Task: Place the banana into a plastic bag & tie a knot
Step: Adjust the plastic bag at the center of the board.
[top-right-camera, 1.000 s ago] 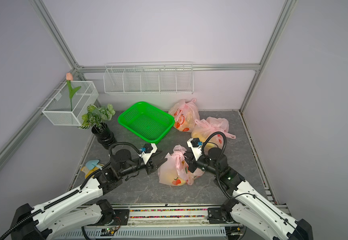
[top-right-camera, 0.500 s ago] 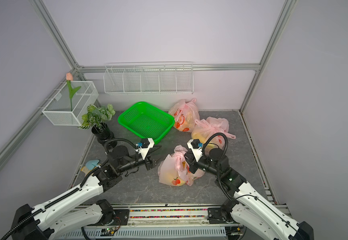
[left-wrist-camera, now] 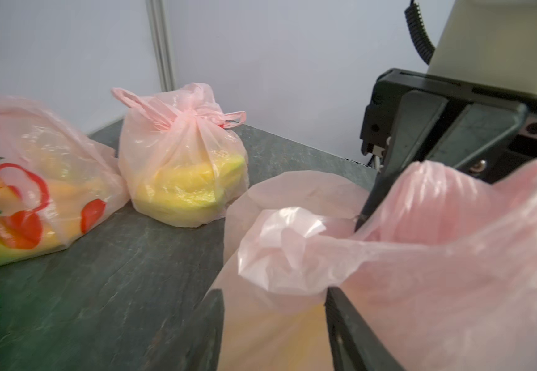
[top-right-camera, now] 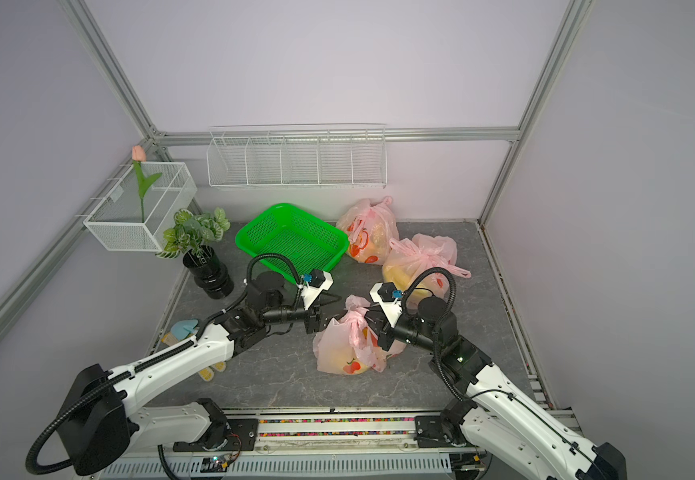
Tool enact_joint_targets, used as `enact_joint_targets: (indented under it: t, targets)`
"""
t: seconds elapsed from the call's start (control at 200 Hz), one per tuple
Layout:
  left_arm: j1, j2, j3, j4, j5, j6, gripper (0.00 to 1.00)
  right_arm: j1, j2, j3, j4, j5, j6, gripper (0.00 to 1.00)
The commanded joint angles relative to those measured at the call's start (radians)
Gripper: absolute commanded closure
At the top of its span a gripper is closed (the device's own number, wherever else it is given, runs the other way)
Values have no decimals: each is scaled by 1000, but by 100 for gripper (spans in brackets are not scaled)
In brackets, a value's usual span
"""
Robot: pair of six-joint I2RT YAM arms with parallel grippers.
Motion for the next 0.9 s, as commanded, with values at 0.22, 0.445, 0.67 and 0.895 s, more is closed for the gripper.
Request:
enact_joint_targets:
  t: [0.22,0.445,0.67,0.895]
  targets:
    - [-53,67,67,-91,147,84,85,5,28,-40,117,55,11,85]
    - [-57,80,53,-107,141,89,100,6,-9,-54,166,117,36,80]
    - [-67,77,39,-123,136,105,100,4,-26,-61,198,168,56,77]
    - [-96,84,56,-177,128,136,100,2,-44,-67,216,202,78,77]
